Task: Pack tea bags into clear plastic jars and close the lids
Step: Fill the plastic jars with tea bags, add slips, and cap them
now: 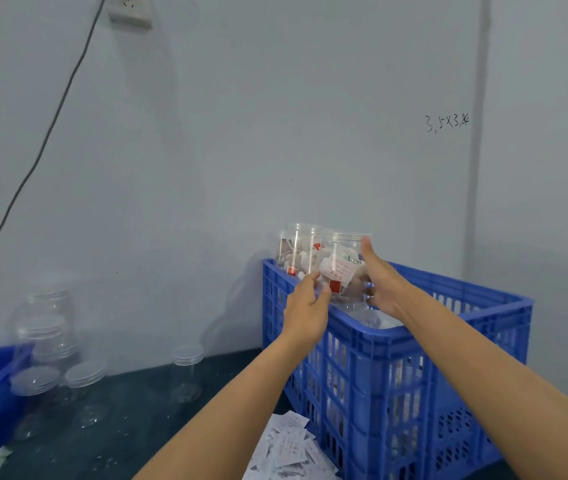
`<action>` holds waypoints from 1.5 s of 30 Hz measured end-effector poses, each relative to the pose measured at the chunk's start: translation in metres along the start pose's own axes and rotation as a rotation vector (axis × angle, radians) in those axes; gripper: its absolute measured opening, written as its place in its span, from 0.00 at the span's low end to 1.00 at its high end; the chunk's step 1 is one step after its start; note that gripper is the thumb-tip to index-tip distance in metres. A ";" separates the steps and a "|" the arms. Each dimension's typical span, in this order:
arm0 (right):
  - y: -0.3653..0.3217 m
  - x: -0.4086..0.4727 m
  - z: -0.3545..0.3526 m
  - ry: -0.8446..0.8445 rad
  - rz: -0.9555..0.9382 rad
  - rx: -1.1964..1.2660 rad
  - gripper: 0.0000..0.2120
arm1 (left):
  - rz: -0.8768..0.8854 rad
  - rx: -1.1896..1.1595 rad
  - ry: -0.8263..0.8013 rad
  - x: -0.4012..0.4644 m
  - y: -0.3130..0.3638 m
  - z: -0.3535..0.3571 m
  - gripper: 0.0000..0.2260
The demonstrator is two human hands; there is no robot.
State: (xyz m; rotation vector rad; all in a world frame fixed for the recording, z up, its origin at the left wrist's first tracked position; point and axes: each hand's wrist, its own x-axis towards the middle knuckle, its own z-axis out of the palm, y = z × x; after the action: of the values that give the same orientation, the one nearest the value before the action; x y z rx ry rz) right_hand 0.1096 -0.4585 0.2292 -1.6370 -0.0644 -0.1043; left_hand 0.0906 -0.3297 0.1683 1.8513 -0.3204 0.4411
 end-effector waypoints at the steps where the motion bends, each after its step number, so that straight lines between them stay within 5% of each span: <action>1: -0.001 -0.001 0.000 0.005 0.002 0.030 0.34 | -0.001 -0.006 0.003 0.000 0.000 0.000 0.20; 6: -0.013 -0.018 -0.008 0.110 -0.052 -0.050 0.26 | -0.009 -0.046 0.020 -0.003 -0.001 -0.016 0.19; 11: -0.020 -0.054 0.008 0.219 -0.337 -0.212 0.18 | -0.029 -0.183 0.206 -0.020 -0.020 -0.057 0.10; 25: 0.008 -0.060 0.219 -0.313 -0.023 -0.244 0.09 | -0.160 -0.069 0.557 -0.059 -0.073 -0.235 0.12; 36: 0.029 -0.002 0.384 -0.419 -0.019 -0.171 0.12 | -0.250 0.143 0.872 -0.033 -0.132 -0.388 0.11; 45: 0.030 0.047 0.473 -0.541 0.002 -0.149 0.20 | -0.526 0.021 0.721 0.014 -0.168 -0.450 0.19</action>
State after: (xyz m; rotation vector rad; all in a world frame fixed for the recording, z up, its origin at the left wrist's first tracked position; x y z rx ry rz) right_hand 0.1735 0.0098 0.1735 -1.7751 -0.4774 0.3463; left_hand 0.1118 0.1504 0.1591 1.5909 0.6439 0.6971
